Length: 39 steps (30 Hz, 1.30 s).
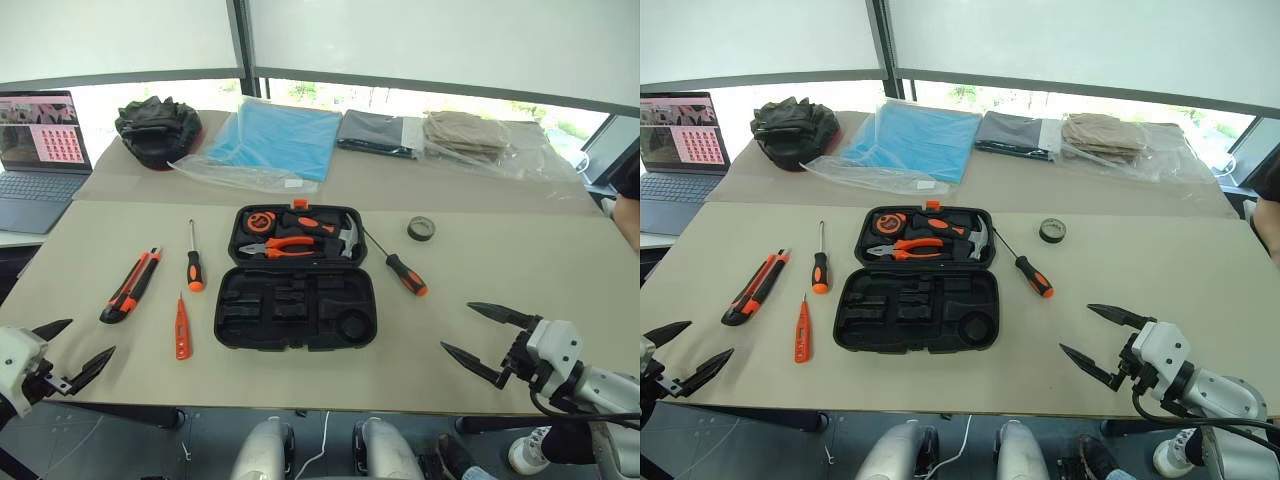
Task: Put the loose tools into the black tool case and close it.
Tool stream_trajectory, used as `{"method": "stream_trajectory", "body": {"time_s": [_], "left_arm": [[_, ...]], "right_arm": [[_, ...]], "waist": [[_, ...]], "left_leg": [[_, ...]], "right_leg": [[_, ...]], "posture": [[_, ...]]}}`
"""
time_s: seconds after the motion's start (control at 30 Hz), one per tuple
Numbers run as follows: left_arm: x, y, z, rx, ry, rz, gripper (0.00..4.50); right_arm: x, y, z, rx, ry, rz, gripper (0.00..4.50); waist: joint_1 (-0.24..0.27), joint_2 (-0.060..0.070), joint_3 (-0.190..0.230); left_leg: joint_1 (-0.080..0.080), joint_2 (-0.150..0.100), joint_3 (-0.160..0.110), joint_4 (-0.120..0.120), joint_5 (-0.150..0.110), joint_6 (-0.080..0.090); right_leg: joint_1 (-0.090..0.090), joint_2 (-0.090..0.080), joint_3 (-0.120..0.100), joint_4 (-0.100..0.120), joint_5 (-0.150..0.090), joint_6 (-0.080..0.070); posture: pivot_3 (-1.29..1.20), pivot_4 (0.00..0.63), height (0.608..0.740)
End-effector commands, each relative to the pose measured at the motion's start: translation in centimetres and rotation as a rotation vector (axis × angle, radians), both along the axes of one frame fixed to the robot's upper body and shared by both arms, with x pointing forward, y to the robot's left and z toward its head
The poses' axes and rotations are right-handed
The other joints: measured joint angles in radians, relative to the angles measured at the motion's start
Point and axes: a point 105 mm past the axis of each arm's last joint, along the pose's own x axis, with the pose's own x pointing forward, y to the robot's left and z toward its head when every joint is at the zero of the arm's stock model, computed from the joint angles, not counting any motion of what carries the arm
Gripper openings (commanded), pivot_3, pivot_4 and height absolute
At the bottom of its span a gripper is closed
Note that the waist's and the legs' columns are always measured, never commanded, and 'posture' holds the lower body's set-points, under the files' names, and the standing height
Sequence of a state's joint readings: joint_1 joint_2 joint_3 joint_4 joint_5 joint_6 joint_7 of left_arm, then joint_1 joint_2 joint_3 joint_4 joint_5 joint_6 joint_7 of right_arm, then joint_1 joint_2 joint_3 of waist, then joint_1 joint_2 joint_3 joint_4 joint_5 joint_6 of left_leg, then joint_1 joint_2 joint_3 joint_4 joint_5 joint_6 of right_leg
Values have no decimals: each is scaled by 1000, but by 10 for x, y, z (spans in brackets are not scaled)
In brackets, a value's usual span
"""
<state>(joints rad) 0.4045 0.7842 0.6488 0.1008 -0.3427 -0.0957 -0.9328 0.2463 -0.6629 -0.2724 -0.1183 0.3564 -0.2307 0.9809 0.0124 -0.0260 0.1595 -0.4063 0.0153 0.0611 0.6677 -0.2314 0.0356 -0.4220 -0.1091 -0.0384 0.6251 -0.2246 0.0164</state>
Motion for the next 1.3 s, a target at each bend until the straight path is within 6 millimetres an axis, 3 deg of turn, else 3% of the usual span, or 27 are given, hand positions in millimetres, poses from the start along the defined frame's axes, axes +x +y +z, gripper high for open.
{"method": "stream_trajectory", "body": {"time_s": [0.03,0.1,0.2,0.33,0.4,0.53,0.7,0.83,0.9,0.97,1.1,1.3], "left_arm": [[7,-7,15,-26,-40,-35,4500],[11,-12,21,-117,-45,-48,4500],[7,-2,24,-191,-46,49,4500],[-17,21,11,-292,-3,286,4500],[-34,31,-4,-366,103,455,4500],[-31,17,10,-486,106,477,4500],[7,-20,54,-582,169,350,4500],[41,-50,66,-563,251,301,4500],[61,-63,66,-527,270,301,4500],[78,-72,63,-489,283,319,4500],[119,-85,51,-489,299,382,4500],[152,-95,35,-484,342,431,4500]], "right_arm": [[0,6,2,-13,-3,34,4440],[0,17,0,32,-10,71,4440],[4,38,21,174,-93,132,4440],[1,69,55,332,-201,275,4440],[1,79,65,370,-248,316,4440],[1,85,74,416,-314,343,4440],[6,92,78,436,-338,377,4440],[9,97,83,456,-345,395,4440],[8,100,84,472,-336,411,4440],[8,101,84,484,-332,420,4440],[11,106,90,512,-349,433,4440],[9,115,92,491,-366,482,4440]], "waist": [[0,0,0],[1,-1,0],[-2,-1,0],[-18,-1,0],[-25,-1,0],[-11,-4,0],[17,-6,1],[11,-8,-1],[7,-7,0],[2,-7,0],[-7,-8,0],[-12,-8,0]], "left_leg": [[0,0,0,0,0,0],[0,0,0,0,0,0],[0,1,0,0,0,0],[1,1,0,0,0,0],[1,2,0,0,-1,0],[1,1,-1,0,-1,0],[2,2,-2,2,-5,-11],[4,1,-1,3,-4,-12],[4,0,0,3,-4,-12],[3,-1,0,3,3,-4],[3,0,-1,1,3,-5],[2,1,-1,1,4,-7]], "right_leg": [[0,0,0,0,0,0],[0,0,0,0,0,0],[0,1,0,0,0,0],[0,1,1,1,3,5],[0,1,1,1,4,4],[0,1,0,1,4,4],[-1,0,-3,2,0,1],[1,0,-2,2,3,1],[3,1,-1,3,7,8],[3,4,0,5,10,1],[1,7,1,6,11,-1],[0,11,3,6,12,-3]], "posture": [[0,150,740],[0,150,740],[0,150,740],[0,150,740],[0,150,740],[0,150,740],[0,150,740],[0,150,740],[0,150,740],[0,150,740],[0,150,740],[0,150,740]]}}
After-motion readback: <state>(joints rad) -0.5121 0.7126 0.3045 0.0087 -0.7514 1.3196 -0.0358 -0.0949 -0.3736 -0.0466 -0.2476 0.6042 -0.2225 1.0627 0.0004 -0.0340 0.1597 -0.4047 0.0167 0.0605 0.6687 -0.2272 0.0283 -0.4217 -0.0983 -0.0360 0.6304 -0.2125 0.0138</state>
